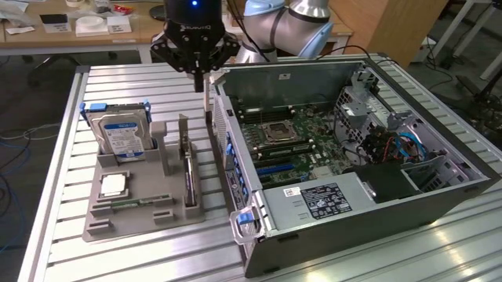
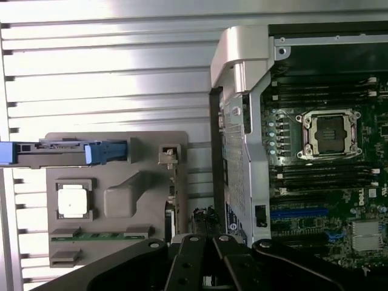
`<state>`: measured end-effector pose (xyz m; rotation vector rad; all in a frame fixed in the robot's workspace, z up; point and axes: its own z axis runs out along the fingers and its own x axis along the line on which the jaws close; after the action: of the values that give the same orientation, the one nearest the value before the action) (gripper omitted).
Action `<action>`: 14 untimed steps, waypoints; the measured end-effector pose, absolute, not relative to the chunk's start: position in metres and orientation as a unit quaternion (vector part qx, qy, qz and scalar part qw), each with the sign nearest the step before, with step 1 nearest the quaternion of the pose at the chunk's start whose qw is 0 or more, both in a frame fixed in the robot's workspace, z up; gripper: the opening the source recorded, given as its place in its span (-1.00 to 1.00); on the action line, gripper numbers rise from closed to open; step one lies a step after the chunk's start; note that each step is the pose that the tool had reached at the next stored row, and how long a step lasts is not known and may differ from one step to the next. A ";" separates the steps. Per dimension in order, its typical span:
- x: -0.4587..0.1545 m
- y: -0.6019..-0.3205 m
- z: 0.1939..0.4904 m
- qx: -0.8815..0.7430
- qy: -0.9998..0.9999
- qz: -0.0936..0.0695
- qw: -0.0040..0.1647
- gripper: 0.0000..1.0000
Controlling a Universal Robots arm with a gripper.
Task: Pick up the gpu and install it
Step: 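Reach for the gpu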
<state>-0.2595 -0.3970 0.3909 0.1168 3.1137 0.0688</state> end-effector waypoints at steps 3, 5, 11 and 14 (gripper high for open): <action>-0.266 -0.397 0.391 0.037 0.999 0.022 0.013 -0.79; -0.270 -0.397 0.391 0.037 0.999 0.022 0.013 -0.79; -0.279 -0.397 0.390 0.037 0.999 0.022 0.012 -0.79; -0.279 -0.397 0.390 0.037 0.999 0.022 0.012 -0.79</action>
<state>-0.2793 -0.3970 0.3903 0.1164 3.1137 0.0689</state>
